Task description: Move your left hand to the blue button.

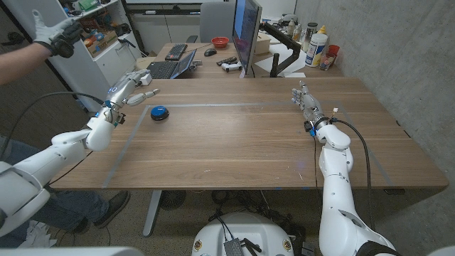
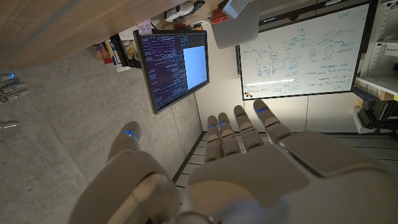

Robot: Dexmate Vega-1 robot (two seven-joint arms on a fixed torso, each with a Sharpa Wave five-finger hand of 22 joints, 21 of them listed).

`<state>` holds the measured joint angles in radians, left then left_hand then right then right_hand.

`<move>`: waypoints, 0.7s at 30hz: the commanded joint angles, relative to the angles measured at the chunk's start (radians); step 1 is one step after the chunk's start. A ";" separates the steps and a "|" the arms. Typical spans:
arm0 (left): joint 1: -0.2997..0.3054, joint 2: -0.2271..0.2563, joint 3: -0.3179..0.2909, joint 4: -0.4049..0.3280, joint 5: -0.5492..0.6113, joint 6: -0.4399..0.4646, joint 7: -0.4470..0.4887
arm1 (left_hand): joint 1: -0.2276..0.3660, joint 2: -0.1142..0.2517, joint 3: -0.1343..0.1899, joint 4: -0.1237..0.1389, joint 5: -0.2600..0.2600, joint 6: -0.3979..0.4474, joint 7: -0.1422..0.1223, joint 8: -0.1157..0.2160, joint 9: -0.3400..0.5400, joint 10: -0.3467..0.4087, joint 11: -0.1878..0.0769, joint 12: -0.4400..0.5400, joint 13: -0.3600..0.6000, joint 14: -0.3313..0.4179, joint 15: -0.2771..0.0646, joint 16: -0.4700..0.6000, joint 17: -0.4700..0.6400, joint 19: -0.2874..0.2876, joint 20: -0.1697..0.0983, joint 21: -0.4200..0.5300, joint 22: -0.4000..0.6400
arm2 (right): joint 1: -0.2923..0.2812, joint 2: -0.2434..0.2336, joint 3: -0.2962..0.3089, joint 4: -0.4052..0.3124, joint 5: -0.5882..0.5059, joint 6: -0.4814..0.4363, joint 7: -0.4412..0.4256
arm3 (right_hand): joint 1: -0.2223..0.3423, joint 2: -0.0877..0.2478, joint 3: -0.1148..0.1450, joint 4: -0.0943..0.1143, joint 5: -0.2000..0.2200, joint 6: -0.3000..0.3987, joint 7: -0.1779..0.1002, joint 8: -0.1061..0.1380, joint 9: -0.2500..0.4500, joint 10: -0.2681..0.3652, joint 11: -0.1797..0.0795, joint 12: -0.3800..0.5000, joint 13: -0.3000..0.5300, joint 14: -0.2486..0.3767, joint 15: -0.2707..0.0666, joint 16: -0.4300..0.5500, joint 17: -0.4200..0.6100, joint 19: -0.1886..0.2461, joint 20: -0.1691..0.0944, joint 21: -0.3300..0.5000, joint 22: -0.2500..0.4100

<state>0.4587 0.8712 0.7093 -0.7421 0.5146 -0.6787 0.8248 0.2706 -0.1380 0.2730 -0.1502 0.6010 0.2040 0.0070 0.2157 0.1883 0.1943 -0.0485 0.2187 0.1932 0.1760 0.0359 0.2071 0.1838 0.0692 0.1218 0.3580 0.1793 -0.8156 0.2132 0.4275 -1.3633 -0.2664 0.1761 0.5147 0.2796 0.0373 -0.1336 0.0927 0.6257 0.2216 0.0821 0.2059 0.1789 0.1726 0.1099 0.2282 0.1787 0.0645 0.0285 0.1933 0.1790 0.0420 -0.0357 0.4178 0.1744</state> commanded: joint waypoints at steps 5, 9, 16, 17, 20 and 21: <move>-0.117 -0.060 0.133 0.157 0.019 -0.046 0.052 | 0.012 -0.001 -0.004 -0.002 0.007 0.011 -0.002 0.008 0.006 0.009 -0.004 0.004 0.002 0.009 0.002 0.000 0.004 0.005 0.001 -0.003 0.002 | 0.003 0.006 -0.016 0.002 -0.009 0.019 -0.025 | 0.002 0.001 -0.008 -0.003 0.011 0.003 -0.002 -0.006 0.005 0.009 -0.004 -0.004 0.004 0.012 0.004 -0.002 0.003 0.013 -0.040 -0.004 0.004; -0.136 -0.073 0.161 0.182 0.016 -0.049 0.060 | 0.014 -0.001 -0.005 -0.001 0.007 0.012 -0.002 0.007 0.006 0.010 -0.001 0.004 0.002 0.009 0.002 0.000 0.004 0.006 0.000 -0.005 0.002 | 0.002 0.005 -0.016 0.002 -0.009 0.021 -0.030 | 0.002 0.001 -0.009 -0.003 0.012 0.004 -0.002 -0.005 0.005 0.010 -0.004 -0.004 0.004 0.013 0.006 -0.002 0.003 0.013 -0.039 -0.006 0.004; -0.161 -0.090 0.202 0.226 0.002 -0.044 0.071 | 0.016 -0.001 -0.006 -0.001 0.009 0.013 -0.002 0.006 0.006 0.012 -0.002 0.003 0.002 0.010 0.001 -0.001 0.004 0.007 0.001 -0.007 0.003 | 0.013 -0.004 -0.015 0.020 -0.006 0.024 -0.027 | 0.002 0.002 -0.010 -0.003 0.012 0.005 -0.003 -0.006 0.005 0.013 -0.003 -0.004 0.004 0.014 0.006 -0.002 0.003 0.014 -0.039 -0.008 0.004; -0.168 -0.096 0.211 0.243 -0.001 -0.047 0.069 | 0.016 -0.001 -0.006 -0.001 0.009 0.013 -0.002 0.006 0.006 0.013 -0.003 0.003 0.002 0.010 0.001 -0.001 0.004 0.006 0.001 -0.008 0.003 | 0.014 -0.005 -0.015 0.021 -0.008 0.023 -0.030 | 0.002 0.002 -0.011 -0.003 0.013 0.005 -0.003 -0.006 0.005 0.013 -0.002 -0.004 0.004 0.014 0.006 -0.002 0.003 0.014 -0.039 -0.008 0.004; -0.185 -0.115 0.237 0.289 -0.017 -0.044 0.065 | 0.017 -0.001 -0.006 0.000 0.009 0.014 -0.002 0.006 0.006 0.013 -0.003 0.003 0.003 0.010 0.002 -0.001 0.004 0.007 0.002 -0.008 0.003 | 0.018 -0.006 -0.018 0.023 -0.011 0.021 -0.029 | 0.002 0.002 -0.011 -0.003 0.013 0.005 -0.002 -0.006 0.005 0.013 -0.003 -0.004 0.004 0.015 0.007 -0.002 0.003 0.015 -0.039 -0.008 0.004; -0.191 -0.122 0.248 0.305 -0.024 -0.043 0.060 | 0.017 0.000 -0.007 0.000 0.009 0.014 -0.002 0.006 0.006 0.013 -0.003 0.003 0.003 0.010 0.002 -0.001 0.004 0.007 0.001 -0.009 0.003 | 0.018 -0.005 -0.018 0.024 -0.010 0.020 -0.029 | 0.002 0.002 -0.011 -0.003 0.013 0.004 -0.003 -0.006 0.005 0.012 -0.003 -0.004 0.004 0.015 0.006 -0.002 0.003 0.015 -0.039 -0.009 0.004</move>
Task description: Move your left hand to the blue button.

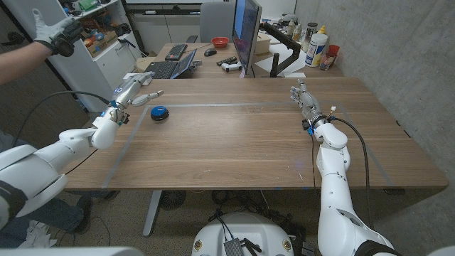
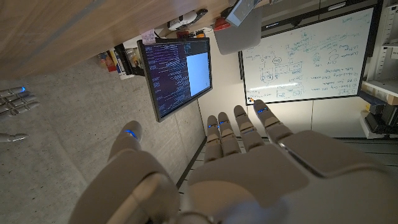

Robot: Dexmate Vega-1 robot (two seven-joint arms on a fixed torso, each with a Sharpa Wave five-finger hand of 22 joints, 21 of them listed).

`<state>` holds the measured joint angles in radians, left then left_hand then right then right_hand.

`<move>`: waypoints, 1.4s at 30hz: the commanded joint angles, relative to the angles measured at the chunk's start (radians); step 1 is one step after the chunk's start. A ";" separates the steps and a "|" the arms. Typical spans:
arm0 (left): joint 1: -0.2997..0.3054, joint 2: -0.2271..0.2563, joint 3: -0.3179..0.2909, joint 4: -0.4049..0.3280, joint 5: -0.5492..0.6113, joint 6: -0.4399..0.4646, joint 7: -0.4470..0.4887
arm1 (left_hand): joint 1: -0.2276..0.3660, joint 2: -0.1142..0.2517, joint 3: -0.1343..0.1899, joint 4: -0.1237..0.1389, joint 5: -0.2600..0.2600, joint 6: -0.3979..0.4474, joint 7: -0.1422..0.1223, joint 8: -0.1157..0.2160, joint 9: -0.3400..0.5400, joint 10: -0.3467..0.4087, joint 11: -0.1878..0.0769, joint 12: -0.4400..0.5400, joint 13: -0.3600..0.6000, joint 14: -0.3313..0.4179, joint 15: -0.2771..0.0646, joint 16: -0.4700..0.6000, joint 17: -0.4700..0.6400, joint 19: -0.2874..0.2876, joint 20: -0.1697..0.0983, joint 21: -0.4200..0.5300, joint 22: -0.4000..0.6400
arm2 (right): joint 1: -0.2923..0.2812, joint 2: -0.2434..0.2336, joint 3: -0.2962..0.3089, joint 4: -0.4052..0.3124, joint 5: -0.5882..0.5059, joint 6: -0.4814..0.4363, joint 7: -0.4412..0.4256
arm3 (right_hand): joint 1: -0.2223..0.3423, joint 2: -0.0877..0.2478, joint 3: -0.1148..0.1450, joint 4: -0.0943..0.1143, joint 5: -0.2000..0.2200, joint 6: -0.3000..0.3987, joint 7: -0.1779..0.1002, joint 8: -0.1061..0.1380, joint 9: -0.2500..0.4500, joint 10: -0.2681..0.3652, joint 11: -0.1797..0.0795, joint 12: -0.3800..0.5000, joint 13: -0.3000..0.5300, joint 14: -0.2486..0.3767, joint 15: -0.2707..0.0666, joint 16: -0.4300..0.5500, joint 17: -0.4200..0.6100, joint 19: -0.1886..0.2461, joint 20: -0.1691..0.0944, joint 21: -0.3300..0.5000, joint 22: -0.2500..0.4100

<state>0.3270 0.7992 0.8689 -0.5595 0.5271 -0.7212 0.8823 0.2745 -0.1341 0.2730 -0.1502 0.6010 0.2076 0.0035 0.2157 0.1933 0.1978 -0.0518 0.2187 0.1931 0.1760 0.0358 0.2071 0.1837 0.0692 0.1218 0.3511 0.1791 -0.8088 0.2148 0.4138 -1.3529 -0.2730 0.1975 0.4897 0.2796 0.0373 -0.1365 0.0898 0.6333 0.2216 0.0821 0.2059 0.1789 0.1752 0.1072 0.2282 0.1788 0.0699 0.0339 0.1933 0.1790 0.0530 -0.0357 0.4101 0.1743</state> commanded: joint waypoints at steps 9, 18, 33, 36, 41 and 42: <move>-0.090 -0.076 0.183 0.169 -0.113 0.039 -0.035 | 0.015 -0.004 -0.008 0.001 0.010 0.011 0.001 0.005 0.001 0.013 -0.002 0.004 0.003 0.011 0.003 -0.002 0.004 0.008 0.001 -0.004 0.003 | 0.011 -0.006 -0.002 0.011 -0.005 -0.009 -0.005 | 0.003 0.004 -0.009 0.000 0.006 0.004 -0.003 -0.007 0.005 0.010 -0.001 -0.005 0.004 0.010 0.002 -0.003 0.003 0.005 -0.038 -0.003 0.004; -0.106 -0.091 0.251 0.166 -0.116 0.044 -0.017 | 0.017 -0.004 -0.009 0.001 0.012 0.014 0.001 0.005 0.001 0.016 -0.003 0.003 0.003 0.012 0.004 -0.002 0.004 0.008 0.001 -0.008 0.003 | 0.012 -0.009 0.003 0.017 -0.004 -0.007 -0.006 | 0.003 0.004 -0.011 0.000 0.007 0.005 -0.003 -0.007 0.005 0.012 -0.002 -0.005 0.004 0.012 0.004 -0.002 0.003 0.006 -0.036 -0.006 0.004; -0.112 -0.111 0.298 0.177 -0.171 0.083 -0.064 | 0.022 -0.003 -0.012 0.003 0.015 0.015 0.002 0.003 0.002 0.018 0.005 0.001 0.003 0.011 0.002 -0.004 0.005 0.011 0.002 -0.014 0.004 | 0.018 -0.013 0.007 0.030 -0.002 -0.004 -0.007 | 0.005 0.005 -0.014 -0.001 0.009 0.012 -0.003 -0.006 0.005 0.017 -0.001 -0.005 0.004 0.017 0.004 -0.002 0.003 0.009 -0.034 -0.012 0.004; -0.112 -0.114 0.302 0.179 -0.179 0.094 -0.074 | 0.023 -0.003 -0.013 0.003 0.015 0.015 0.000 0.002 0.002 0.018 0.007 0.001 0.003 0.012 0.003 -0.004 0.005 0.011 0.002 -0.015 0.004 | 0.023 -0.015 0.007 0.034 -0.004 -0.005 -0.006 | 0.005 0.005 -0.015 -0.001 0.010 0.012 -0.003 -0.006 0.005 0.018 0.000 -0.005 0.004 0.018 0.004 -0.002 0.003 0.009 -0.034 -0.013 0.004; -0.109 -0.119 0.304 0.182 -0.206 0.114 -0.100 | 0.024 -0.003 -0.014 0.004 0.016 0.016 0.001 0.001 0.002 0.019 0.007 0.001 0.003 0.012 0.002 -0.004 0.005 0.012 0.001 -0.017 0.004 | 0.027 -0.013 0.008 0.035 -0.005 -0.007 -0.011 | 0.005 0.005 -0.016 -0.001 0.010 0.013 -0.003 -0.007 0.005 0.018 0.000 -0.006 0.005 0.018 0.005 -0.002 0.003 0.010 -0.034 -0.015 0.004; -0.109 -0.120 0.306 0.182 -0.209 0.119 -0.103 | 0.024 -0.003 -0.014 0.004 0.016 0.016 0.001 0.001 0.002 0.020 0.008 0.001 0.003 0.012 0.003 -0.004 0.005 0.012 0.001 -0.017 0.004 | 0.027 -0.013 0.008 0.034 -0.005 -0.007 -0.011 | 0.005 0.006 -0.016 -0.001 0.010 0.013 -0.003 -0.007 0.005 0.019 0.001 -0.006 0.005 0.018 0.005 -0.002 0.003 0.011 -0.033 -0.015 0.004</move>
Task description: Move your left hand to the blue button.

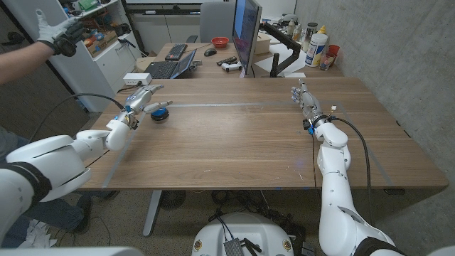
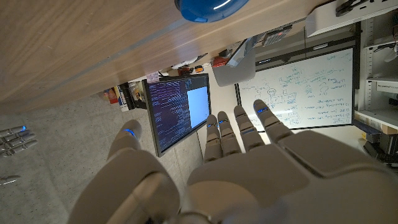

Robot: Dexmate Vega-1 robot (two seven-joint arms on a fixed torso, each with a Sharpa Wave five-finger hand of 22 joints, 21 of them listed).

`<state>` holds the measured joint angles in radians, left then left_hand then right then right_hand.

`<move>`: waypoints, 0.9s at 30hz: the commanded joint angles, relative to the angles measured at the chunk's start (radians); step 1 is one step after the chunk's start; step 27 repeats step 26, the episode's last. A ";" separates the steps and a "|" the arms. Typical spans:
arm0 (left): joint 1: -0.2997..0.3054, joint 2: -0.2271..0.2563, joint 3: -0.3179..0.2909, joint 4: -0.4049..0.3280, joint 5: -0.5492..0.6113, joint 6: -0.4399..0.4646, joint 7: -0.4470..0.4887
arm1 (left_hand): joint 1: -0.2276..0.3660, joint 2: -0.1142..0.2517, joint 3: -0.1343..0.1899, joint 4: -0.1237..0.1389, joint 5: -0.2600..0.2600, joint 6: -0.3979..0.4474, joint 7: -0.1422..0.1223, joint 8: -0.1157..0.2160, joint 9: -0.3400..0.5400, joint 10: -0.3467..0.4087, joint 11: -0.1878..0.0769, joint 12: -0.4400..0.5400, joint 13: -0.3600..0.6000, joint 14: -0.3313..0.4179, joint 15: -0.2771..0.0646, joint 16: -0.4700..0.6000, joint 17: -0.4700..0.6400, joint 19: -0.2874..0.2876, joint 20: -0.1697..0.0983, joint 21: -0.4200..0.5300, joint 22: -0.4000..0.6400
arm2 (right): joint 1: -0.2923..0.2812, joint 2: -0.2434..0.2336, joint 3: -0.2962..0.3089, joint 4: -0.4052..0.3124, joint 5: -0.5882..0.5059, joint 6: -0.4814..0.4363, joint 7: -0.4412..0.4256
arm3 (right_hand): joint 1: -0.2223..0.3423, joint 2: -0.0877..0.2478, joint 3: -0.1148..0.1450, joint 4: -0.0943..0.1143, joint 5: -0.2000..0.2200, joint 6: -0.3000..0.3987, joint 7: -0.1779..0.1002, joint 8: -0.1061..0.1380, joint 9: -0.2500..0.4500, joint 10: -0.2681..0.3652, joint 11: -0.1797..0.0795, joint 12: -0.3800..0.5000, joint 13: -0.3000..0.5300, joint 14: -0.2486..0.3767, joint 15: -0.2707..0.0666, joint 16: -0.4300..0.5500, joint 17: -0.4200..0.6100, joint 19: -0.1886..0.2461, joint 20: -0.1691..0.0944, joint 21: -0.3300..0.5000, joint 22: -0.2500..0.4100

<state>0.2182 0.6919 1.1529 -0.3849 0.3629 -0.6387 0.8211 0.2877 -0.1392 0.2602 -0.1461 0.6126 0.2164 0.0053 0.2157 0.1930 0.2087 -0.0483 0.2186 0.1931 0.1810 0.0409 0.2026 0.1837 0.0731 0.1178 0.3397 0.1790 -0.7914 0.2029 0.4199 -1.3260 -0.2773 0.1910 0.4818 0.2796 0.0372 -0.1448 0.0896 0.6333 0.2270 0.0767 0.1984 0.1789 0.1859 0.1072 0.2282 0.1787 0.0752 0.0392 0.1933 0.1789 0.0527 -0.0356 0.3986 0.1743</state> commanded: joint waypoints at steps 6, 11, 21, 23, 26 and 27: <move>-0.003 -0.015 0.035 0.008 -0.052 0.041 -0.045 | 0.012 0.003 -0.002 0.001 0.005 0.007 -0.001 0.001 0.002 0.009 0.003 0.000 0.003 0.008 -0.002 0.000 0.005 0.009 0.006 -0.008 0.004 | 0.011 -0.002 -0.002 -0.005 -0.009 -0.008 -0.005 | 0.005 0.006 -0.009 -0.001 0.011 0.008 0.002 0.001 0.005 0.008 0.000 -0.006 0.005 0.014 0.000 -0.002 0.003 0.012 -0.034 -0.006 0.005; -0.008 -0.017 0.046 0.006 -0.041 0.027 -0.024 | 0.013 0.003 -0.003 0.001 0.006 0.008 -0.001 0.000 0.002 0.009 0.004 0.000 0.003 0.008 -0.001 0.000 0.005 0.010 0.005 -0.009 0.004 | 0.018 -0.005 0.002 0.014 -0.003 0.001 -0.005 | 0.005 0.007 -0.010 -0.001 0.011 0.008 0.002 0.000 0.005 0.009 0.000 -0.006 0.005 0.015 0.000 -0.003 0.003 0.013 -0.034 -0.007 0.005; -0.011 -0.027 0.050 0.008 -0.047 0.059 -0.035 | 0.014 0.003 -0.005 0.002 0.007 0.009 -0.001 0.000 0.002 0.008 0.000 -0.002 0.003 0.011 -0.003 0.000 0.005 0.011 0.005 -0.012 0.004 | 0.026 -0.014 0.008 0.030 -0.002 -0.001 0.000 | 0.005 0.008 -0.012 -0.001 0.012 0.008 0.002 -0.001 0.005 0.009 0.000 -0.007 0.005 0.016 0.000 -0.003 0.003 0.014 -0.034 -0.011 0.005; -0.012 -0.027 0.050 0.009 -0.051 0.064 -0.042 | 0.014 0.003 -0.005 0.002 0.007 0.009 -0.001 -0.001 0.002 0.010 0.000 -0.001 0.003 0.011 -0.003 0.000 0.005 0.012 0.005 -0.013 0.004 | 0.030 -0.016 0.010 0.038 -0.001 0.002 -0.001 | 0.005 0.008 -0.012 -0.001 0.012 0.008 0.002 -0.001 0.005 0.009 0.000 -0.008 0.005 0.017 -0.001 -0.003 0.003 0.015 -0.034 -0.012 0.005; -0.015 -0.029 0.053 0.011 -0.056 0.076 -0.054 | 0.015 0.003 -0.006 0.003 0.008 0.009 -0.001 -0.001 0.002 0.010 0.002 -0.001 0.003 0.011 -0.002 0.000 0.005 0.012 0.005 -0.014 0.004 | 0.036 -0.017 0.014 0.054 0.001 0.009 -0.003 | 0.005 0.008 -0.013 0.000 0.013 0.007 0.002 -0.001 0.005 0.009 0.001 -0.008 0.005 0.017 -0.001 -0.003 0.003 0.015 -0.034 -0.013 0.005; -0.015 -0.029 0.053 0.011 -0.056 0.076 -0.054 | 0.015 0.003 -0.006 0.003 0.008 0.009 -0.001 -0.001 0.002 0.010 0.002 -0.001 0.003 0.011 -0.002 0.000 0.005 0.012 0.005 -0.014 0.004 | 0.036 -0.017 0.014 0.054 0.001 0.009 -0.003 | 0.005 0.008 -0.013 0.000 0.013 0.007 0.002 -0.001 0.005 0.009 0.001 -0.008 0.005 0.017 -0.001 -0.003 0.003 0.015 -0.034 -0.013 0.005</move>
